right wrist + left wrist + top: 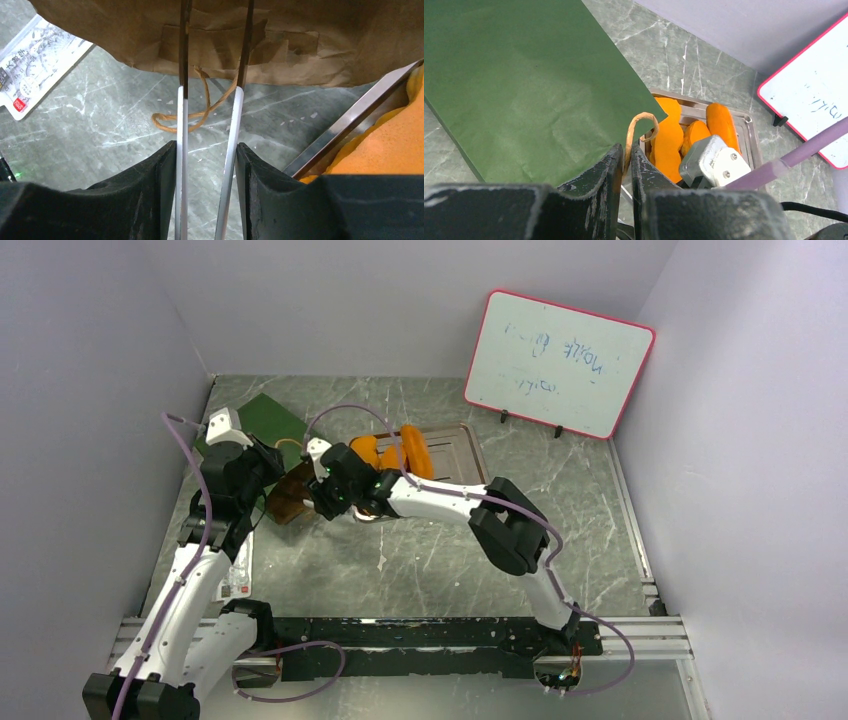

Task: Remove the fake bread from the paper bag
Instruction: Take out the fake bread from the paper bag.

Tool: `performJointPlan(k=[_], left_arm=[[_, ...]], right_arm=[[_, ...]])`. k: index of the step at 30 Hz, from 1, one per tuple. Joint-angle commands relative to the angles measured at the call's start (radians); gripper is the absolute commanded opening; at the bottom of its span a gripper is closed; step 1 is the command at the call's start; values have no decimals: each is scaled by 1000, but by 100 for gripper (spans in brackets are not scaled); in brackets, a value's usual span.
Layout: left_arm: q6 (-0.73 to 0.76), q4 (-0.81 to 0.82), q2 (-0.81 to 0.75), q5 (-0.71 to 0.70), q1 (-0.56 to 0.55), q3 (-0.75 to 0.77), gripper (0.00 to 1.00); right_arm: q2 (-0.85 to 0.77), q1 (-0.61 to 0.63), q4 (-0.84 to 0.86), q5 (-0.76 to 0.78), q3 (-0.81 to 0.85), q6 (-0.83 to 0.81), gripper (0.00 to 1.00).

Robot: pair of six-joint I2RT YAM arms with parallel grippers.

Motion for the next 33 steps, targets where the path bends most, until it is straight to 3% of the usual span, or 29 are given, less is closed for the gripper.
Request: performJointPlan(k=[1, 15, 17, 23, 33], left_arm=[[1, 0, 2, 36, 10, 23, 7], [-3, 3, 5, 44, 10, 6, 7], [-4, 5, 6, 43, 10, 4, 7], [-18, 12, -3, 23, 10, -3, 7], [-73, 40, -25, -20, 9, -5, 7]], right_arm=[[16, -10, 66, -33, 43, -11, 44], [73, -32, 141, -127, 64, -4, 42], [77, -35, 141, -136, 65, -2, 37], [39, -38, 144, -126, 28, 16, 0], [-156, -27, 160, -66, -164, 83, 0]])
